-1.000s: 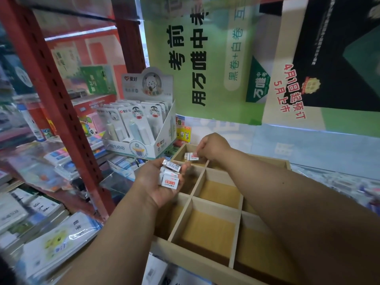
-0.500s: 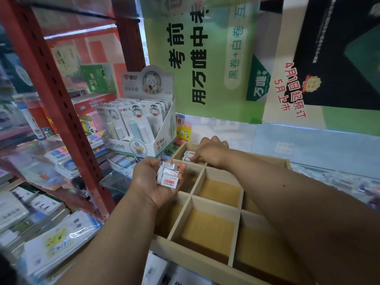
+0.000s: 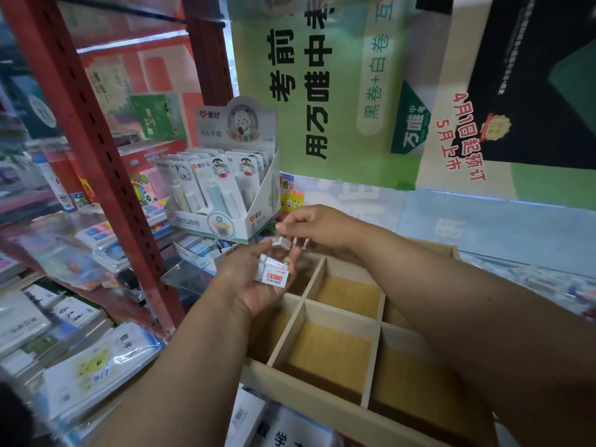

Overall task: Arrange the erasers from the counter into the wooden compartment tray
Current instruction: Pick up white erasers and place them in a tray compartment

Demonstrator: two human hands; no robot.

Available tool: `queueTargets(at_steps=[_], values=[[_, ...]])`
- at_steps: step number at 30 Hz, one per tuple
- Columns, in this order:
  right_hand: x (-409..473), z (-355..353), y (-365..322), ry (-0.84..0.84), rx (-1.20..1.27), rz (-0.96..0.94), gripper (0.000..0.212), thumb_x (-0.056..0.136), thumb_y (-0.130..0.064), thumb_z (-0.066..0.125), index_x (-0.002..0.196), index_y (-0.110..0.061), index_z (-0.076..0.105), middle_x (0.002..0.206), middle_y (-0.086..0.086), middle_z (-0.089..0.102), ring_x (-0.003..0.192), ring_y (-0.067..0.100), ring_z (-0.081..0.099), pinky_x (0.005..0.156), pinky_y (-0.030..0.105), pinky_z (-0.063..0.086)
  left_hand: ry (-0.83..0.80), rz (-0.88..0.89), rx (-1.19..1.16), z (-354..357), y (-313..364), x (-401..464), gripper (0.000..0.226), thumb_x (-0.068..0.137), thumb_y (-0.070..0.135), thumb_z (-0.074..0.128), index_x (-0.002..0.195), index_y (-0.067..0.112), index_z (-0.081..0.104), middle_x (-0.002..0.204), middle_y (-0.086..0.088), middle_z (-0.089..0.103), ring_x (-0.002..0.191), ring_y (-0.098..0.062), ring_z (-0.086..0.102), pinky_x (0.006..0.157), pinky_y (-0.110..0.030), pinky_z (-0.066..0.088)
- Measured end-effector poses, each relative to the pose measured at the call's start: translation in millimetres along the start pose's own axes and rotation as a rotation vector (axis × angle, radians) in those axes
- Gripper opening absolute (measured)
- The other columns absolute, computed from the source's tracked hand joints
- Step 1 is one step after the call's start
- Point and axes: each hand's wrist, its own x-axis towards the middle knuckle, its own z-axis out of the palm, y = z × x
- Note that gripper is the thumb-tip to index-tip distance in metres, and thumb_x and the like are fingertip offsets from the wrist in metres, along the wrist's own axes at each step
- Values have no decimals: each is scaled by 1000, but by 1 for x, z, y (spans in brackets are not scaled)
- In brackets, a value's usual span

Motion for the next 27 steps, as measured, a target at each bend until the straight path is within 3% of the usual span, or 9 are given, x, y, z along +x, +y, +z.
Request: queueTargets(at_steps=[5, 8, 12, 15, 17, 20, 24, 27], values=[[-5, 1, -8, 61, -97, -26, 18, 79, -15, 75, 90, -2, 73, 73, 0, 69, 60, 0, 59, 59, 11, 46, 16, 43, 9, 4, 0, -6, 18, 100, 20, 46, 114, 11, 53, 84, -13, 72, 79, -25, 66, 53, -24, 52], [-2, 0, -5, 117, -174, -14, 12, 82, -12, 71, 91, -6, 76, 83, 6, 72, 67, 8, 59, 65, 21, 51, 17, 22, 0, 3, 0, -4, 22, 100, 23, 45, 118, 12, 52, 88, -15, 68, 76, -23, 62, 53, -24, 53], [3, -9, 2, 308, -184, 38, 10, 85, -14, 69, 91, -8, 75, 78, 6, 69, 53, 8, 53, 51, 18, 46, 56, 5, -48, 1, 0, -3, 28, 100, 31, 47, 114, 7, 54, 98, -21, 65, 77, -26, 64, 61, -29, 57], [10, -15, 15, 395, -188, 79, 11, 81, -16, 74, 87, -7, 76, 78, 7, 70, 60, 13, 57, 66, 28, 53, 59, -12, -85, -1, 2, -2, 28, 99, 32, 50, 112, 8, 55, 79, -24, 69, 70, -26, 68, 53, -30, 59], [13, -13, 24, 382, -298, 95, 11, 79, -15, 76, 86, -7, 77, 82, 7, 72, 65, 13, 57, 68, 28, 50, 63, -15, -94, 1, 0, -1, 29, 99, 33, 50, 114, 8, 55, 69, -21, 69, 63, -26, 68, 47, -29, 56], [18, -6, 28, 365, -407, 77, 7, 78, -11, 74, 83, -8, 76, 88, 8, 73, 63, 9, 54, 56, 20, 41, 67, -7, -103, 0, -1, 0, 31, 99, 32, 49, 117, 8, 54, 74, -21, 68, 60, -25, 68, 47, -27, 56], [25, 0, 28, 233, -653, 118, 17, 86, -17, 64, 93, -4, 74, 97, 12, 70, 88, 23, 61, 73, 26, 45, 66, -3, -90, 0, 2, 1, 30, 100, 32, 48, 116, 8, 54, 79, -23, 67, 58, -25, 68, 46, -26, 55], [28, 1, 33, 208, -636, 189, 30, 93, -25, 53, 71, -6, 60, 80, 12, 59, 80, 27, 54, 61, 26, 37, 80, 7, -96, -1, 1, 0, 29, 99, 29, 47, 112, 5, 56, 87, -23, 65, 70, -25, 67, 59, -28, 57]])
